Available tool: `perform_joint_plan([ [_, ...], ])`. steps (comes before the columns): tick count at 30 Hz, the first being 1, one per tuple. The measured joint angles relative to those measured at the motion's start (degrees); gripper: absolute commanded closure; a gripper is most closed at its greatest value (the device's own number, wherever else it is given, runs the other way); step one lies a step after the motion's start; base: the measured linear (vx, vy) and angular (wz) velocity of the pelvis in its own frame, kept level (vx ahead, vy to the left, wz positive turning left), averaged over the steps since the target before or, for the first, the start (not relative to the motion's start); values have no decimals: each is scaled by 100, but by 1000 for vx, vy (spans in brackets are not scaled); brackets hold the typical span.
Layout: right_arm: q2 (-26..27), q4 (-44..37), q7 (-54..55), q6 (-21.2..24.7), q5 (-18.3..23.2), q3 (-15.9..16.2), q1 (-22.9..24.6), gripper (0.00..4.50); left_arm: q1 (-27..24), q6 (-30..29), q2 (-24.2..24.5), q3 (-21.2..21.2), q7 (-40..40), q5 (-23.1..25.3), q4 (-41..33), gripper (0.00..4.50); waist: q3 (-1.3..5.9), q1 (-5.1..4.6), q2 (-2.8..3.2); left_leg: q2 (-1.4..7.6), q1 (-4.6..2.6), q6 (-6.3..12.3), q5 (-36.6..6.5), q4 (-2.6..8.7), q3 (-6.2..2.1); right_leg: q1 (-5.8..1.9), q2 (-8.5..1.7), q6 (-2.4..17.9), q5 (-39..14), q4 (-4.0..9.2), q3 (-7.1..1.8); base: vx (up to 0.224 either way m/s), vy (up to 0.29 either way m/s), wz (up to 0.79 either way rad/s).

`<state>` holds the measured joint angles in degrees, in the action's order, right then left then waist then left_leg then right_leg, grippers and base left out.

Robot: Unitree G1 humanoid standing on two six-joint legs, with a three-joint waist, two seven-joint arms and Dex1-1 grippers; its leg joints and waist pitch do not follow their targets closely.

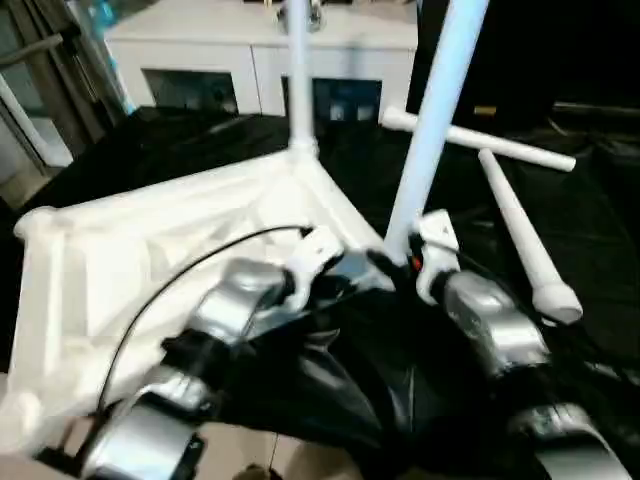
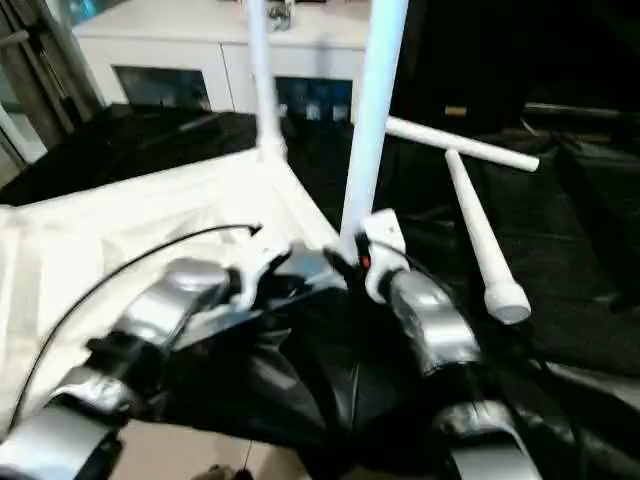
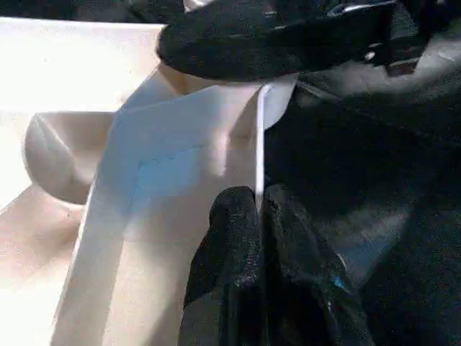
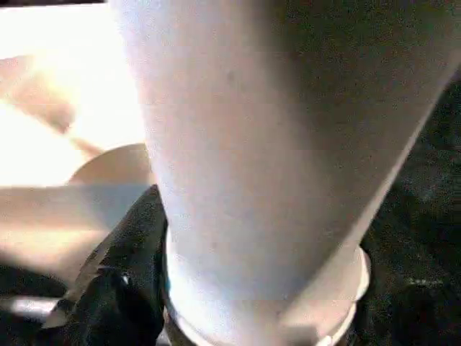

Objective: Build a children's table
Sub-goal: Rotate leg to tighten

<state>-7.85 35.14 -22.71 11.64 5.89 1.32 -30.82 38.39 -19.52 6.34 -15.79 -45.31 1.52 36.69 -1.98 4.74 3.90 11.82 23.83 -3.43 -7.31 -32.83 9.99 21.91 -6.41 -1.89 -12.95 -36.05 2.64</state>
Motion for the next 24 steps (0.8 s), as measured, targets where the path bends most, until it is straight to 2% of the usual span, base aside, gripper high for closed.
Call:
perform_joint_plan([
  [3, 75, 146, 144, -131, -89, -39, -68, 174, 32, 66, -60, 27, 106, 46, 78, 450, 2, 24, 4, 0, 1, 0, 0, 0, 3, 0, 0, -2, 1, 6, -3, 0, 0, 0],
  [4, 86, 178, 139, -173, -94, -57, -76, 139, 31, 116, -60, 25, 103, 62, 95, 450, 4, 26, 5, 0, 1, 0, 0, 0, 4, -1, 0, -3, 2, 9, -3, 0, 0, 0],
  [6, 101, 212, 103, -219, -105, -93, -78, 104, 23, 207, -58, 13, 66, 99, 113, 450, 4, 27, 6, 0, 1, 1, 0, 0, 6, -1, 0, -4, 2, 10, -5, 0, 0, 0],
  [10, 109, 291, -19, -355, -133, -73, -77, 76, -39, 473, -5, -3, 2, 114, 113, 450, 2, 25, 4, 0, 2, 1, 0, 2, 7, 1, 0, -7, 4, 13, -6, 0, 0, 0],
  [12, 25, 293, -252, -437, -148, 10, -65, 76, -104, 658, 77, -45, -173, 114, 68, 450, 2, 23, 4, 1, 5, 1, 0, 8, 8, 2, 1, -8, 4, 21, -5, 0, 0, 0],
  [15, -244, 44, -923, -488, -119, 169, 104, 76, -253, 833, 256, -78, -581, 64, -124, 450, 3, 34, 5, 3, 13, 2, 0, 17, 9, 5, 6, -10, 4, 38, -2, 0, 0, 0],
  [19, -967, -711, -2236, -551, -22, 549, 523, 76, -513, 884, 612, -91, -1371, -180, -495, 450, 3, 88, 16, 4, 28, 16, -5, 17, 16, 6, 6, -13, 5, 70, -2, 0, 0, 0],
  [22, -1392, -1191, -3098, -463, 177, 725, 741, 76, -652, 1045, 881, -163, -1904, -308, -657, 450, 2, 144, 15, 4, 29, 27, -11, 13, 26, 5, 4, -13, 5, 77, -6, 0, 0, 0],
  [24, -1487, -1283, -3341, -427, 259, 753, 776, 76, -661, 1123, 936, -191, -2070, -329, -660, 450, 2, 171, 14, 4, 28, 27, -10, 8, 30, 3, 2, -12, 6, 75, -9, 0, 0, 0],
])
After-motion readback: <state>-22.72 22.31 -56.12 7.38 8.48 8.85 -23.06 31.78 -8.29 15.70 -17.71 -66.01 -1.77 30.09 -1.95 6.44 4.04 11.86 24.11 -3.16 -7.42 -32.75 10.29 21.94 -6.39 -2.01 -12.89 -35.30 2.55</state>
